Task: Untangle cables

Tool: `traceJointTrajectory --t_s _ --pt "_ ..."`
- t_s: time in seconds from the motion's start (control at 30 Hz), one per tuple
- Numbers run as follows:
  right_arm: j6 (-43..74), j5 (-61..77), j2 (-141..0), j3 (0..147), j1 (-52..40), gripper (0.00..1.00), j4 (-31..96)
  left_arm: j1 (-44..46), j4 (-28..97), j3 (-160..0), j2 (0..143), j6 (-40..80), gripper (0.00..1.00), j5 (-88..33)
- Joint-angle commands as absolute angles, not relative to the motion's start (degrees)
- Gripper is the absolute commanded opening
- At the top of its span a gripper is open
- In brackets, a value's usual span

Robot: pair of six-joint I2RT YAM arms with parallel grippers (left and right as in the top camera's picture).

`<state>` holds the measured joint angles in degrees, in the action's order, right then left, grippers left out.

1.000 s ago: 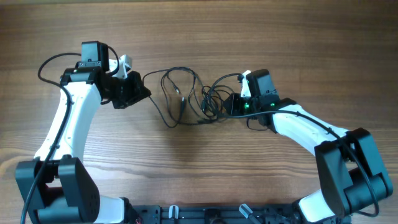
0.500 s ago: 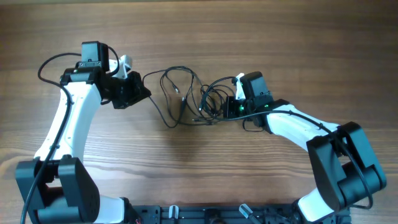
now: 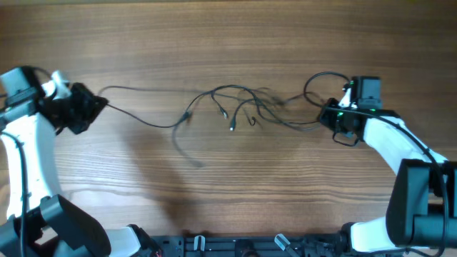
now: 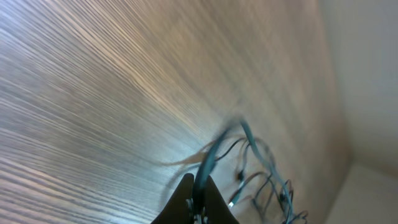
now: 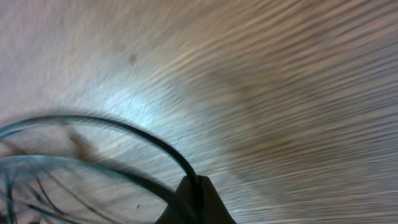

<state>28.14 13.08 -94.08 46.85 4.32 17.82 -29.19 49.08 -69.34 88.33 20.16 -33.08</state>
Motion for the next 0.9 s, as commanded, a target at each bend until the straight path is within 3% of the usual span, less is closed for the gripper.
traceJointTrajectory --t_s 0.0,0.3,0.5,0.57,0.67,0.73,0.87 --pt "26.83 15.90 -92.36 46.54 5.21 0.04 17.58 -30.41 48.93 -70.50 87.20 21.91 0.04 -37.63" --pt "20.88 30.98 -92.36 46.54 1.08 0.04 15.68 -19.88 48.34 -70.50 87.20 21.32 0.04 -37.34" --pt "22.46 25.26 -92.38 46.48 0.19 0.04 18.28 -13.13 48.21 -70.50 87.22 21.28 0.04 -34.00" --pt "21.96 26.09 -92.38 46.48 0.05 0.04 18.74 -11.27 48.27 -70.48 87.20 21.28 0.25 -33.98" --pt "16.84 33.95 -92.38 46.48 -1.19 0.04 18.76 -7.66 47.77 -70.41 87.22 21.26 0.69 -33.95" --pt "14.15 38.39 -92.38 46.48 -2.66 0.04 18.72 -5.72 46.87 -70.39 87.22 21.30 0.78 -33.52" --pt "8.32 44.42 -92.38 46.48 -8.75 0.04 18.70 0.58 44.12 -70.39 87.22 21.28 0.84 -32.69"
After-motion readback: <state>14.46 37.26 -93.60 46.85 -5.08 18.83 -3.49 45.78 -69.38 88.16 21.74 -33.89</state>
